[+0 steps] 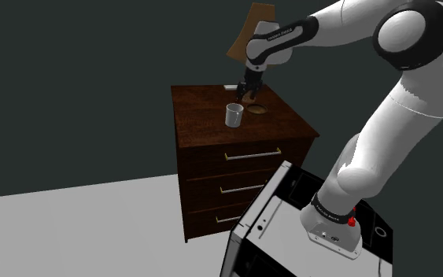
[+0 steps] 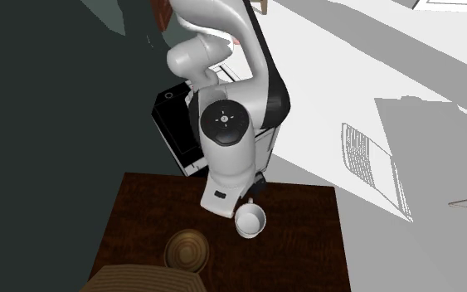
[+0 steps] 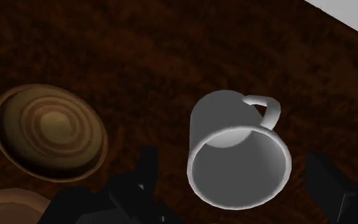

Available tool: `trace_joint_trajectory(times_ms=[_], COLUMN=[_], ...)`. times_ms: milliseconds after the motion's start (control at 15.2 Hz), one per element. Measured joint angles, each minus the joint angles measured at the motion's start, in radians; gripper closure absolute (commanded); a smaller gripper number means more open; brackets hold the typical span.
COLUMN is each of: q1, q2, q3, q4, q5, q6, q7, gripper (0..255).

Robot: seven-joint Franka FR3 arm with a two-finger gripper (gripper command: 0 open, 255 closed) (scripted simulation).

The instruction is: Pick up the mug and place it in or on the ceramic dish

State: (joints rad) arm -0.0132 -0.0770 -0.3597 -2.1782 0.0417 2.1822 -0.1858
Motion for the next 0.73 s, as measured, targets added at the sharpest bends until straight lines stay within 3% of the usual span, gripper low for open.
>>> trace_joint_trajectory(times_ms=[264, 726], q1=[-0.018, -0.026], q2=[0.162, 0.239], q3=[-0.021, -0.014], q4=[0.086, 0.079], q5=[0.098, 0.150], q6=[0.057, 0.132], q7=[-0.080, -0.116], gripper=[0, 0])
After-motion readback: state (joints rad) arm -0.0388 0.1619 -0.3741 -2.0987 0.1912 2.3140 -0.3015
